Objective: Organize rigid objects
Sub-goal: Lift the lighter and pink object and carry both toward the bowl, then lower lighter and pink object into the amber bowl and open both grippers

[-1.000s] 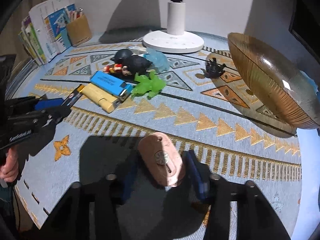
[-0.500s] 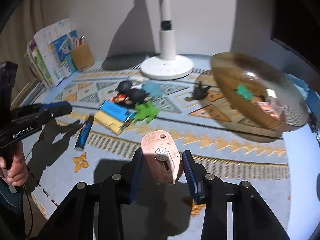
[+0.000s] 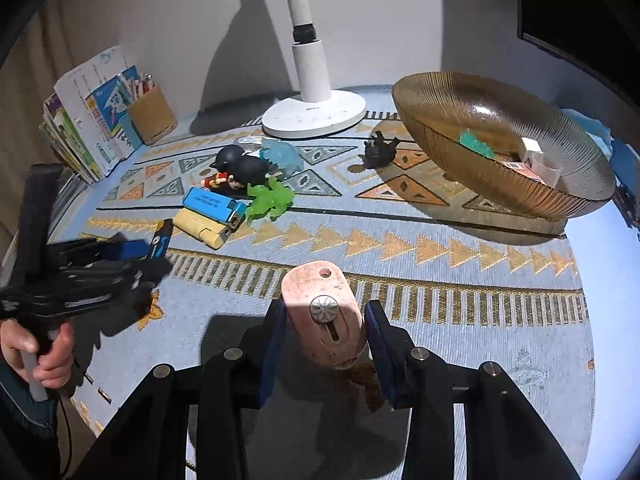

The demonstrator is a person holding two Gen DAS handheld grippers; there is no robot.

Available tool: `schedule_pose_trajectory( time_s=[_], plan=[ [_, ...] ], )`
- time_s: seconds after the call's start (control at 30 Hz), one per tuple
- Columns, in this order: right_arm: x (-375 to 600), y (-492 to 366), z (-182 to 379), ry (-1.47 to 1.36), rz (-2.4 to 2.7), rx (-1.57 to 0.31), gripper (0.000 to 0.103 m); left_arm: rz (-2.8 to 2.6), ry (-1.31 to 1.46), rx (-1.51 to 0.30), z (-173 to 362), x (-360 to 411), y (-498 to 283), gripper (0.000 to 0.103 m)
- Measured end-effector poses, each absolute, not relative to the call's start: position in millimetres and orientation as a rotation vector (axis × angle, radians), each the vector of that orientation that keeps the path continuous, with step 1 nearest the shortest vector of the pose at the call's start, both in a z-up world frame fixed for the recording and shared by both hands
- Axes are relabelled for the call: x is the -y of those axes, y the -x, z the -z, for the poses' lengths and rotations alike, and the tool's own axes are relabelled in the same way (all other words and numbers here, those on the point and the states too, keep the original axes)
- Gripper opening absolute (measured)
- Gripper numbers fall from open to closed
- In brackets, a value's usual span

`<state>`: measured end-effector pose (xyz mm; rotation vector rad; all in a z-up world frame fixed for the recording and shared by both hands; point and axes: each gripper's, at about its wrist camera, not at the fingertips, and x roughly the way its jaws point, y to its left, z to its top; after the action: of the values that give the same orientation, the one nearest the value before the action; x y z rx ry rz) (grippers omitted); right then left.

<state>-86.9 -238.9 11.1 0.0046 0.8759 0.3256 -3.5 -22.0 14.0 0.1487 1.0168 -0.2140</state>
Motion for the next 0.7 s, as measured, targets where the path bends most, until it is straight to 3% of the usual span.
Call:
schedule_pose_trajectory(
  time_s=[0.13,0.17,0.2,0.4,0.43,0.47,0.53,0.63,0.7],
  plan=[
    [246.3,89.6,-15.2,-0.024,-0.315,-0.863,0.040,0.271,-0.054,-0.955,-28.1,3.3,9.1,0.019],
    [249.6,89.7,-17.3,-0.033,-0.312,-0.857,0.040,0.291,-0.031,-0.933,-35.0,-1.6,13.1,0.010],
    [251.3,89.4,-18.8,-0.039,-0.310,-0.854,0.040,0.308,-0.013,-0.920,-42.0,-5.4,16.2,0.008],
    [261.5,85.7,-24.6,-0.086,-0.303,-0.840,0.040,0.324,0.011,-0.963,-43.2,-13.2,7.1,0.010],
    [261.9,86.3,-23.5,-0.088,-0.307,-0.843,0.040,0.337,0.030,-1.005,-36.2,-16.4,5.1,0.020],
    [262.5,87.0,-21.7,-0.091,-0.309,-0.848,0.040,0.335,0.041,-1.032,-31.8,-17.8,3.7,0.040],
    [263.9,86.8,-17.3,-0.095,-0.308,-0.860,0.040,0.331,0.036,-1.066,-22.5,-14.5,7.4,0.056],
    [265.8,84.5,-10.2,-0.113,-0.310,-0.881,0.040,0.319,-0.085,-1.069,-14.5,7.2,13.9,0.056],
    [265.9,84.1,-7.9,-0.116,-0.311,-0.886,0.040,0.289,-0.176,-1.060,-11.6,20.2,17.5,0.047]
  ],
)
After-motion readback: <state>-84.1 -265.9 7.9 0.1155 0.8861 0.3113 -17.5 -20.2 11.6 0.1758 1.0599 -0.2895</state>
